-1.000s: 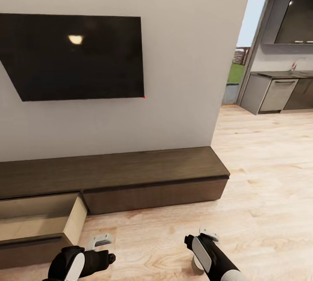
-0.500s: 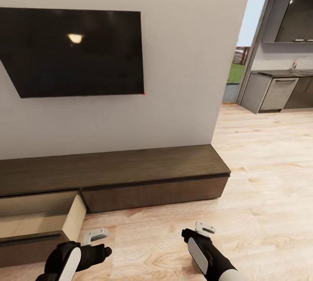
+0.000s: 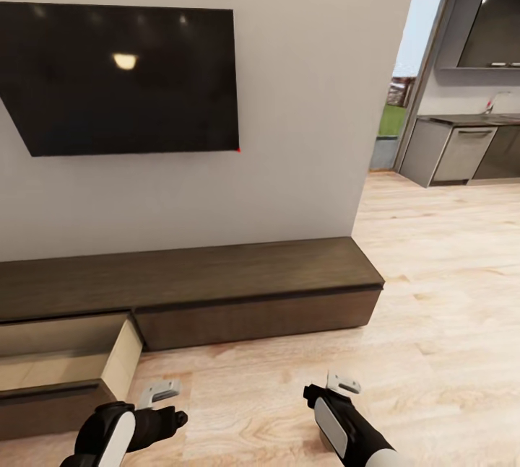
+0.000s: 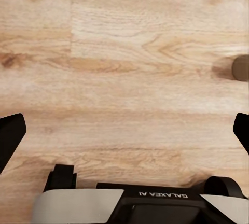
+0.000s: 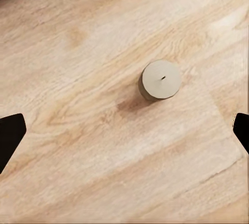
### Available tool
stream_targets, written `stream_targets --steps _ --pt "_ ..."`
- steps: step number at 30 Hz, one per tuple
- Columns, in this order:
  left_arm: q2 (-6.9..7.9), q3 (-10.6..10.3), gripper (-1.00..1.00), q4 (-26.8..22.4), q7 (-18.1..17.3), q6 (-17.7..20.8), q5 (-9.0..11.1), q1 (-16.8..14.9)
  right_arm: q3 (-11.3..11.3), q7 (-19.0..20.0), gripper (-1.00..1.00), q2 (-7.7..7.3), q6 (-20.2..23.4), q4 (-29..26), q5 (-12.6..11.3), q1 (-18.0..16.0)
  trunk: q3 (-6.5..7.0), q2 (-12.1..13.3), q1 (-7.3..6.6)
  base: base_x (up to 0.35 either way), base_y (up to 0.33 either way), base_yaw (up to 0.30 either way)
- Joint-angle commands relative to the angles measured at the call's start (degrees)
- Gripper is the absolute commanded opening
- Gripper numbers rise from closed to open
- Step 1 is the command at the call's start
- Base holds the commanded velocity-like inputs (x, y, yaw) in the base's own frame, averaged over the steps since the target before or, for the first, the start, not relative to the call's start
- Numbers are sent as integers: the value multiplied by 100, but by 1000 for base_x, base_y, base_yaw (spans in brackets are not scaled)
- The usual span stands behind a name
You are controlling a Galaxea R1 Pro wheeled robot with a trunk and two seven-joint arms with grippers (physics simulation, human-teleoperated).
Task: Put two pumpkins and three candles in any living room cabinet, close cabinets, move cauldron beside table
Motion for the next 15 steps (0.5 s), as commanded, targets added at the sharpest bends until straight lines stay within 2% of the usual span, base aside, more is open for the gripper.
stream_targets --steps 1,5,8,11,15 --pt "5 4 100 0 -7 1 4 0 0 0 100 -10 26 2 0 0 -18 -42 23 0 0 0" --pt "29 52 100 3 -89 3 91 0 -1 -11 100 -35 103 5 7 -3 -90 -202 110 0 0 0" --pt "43 336 100 7 -361 3 277 -1 -1 -20 100 -55 276 4 13 -7 -144 -322 176 0 0 0" --pt "48 717 100 9 -748 4 398 -1 -1 -1 100 -85 405 -1 19 -8 -198 -443 242 0 0 0" --pt "48 848 100 9 -910 3 419 0 4 18 100 -103 453 -8 24 -9 -270 -603 330 0 0 0"
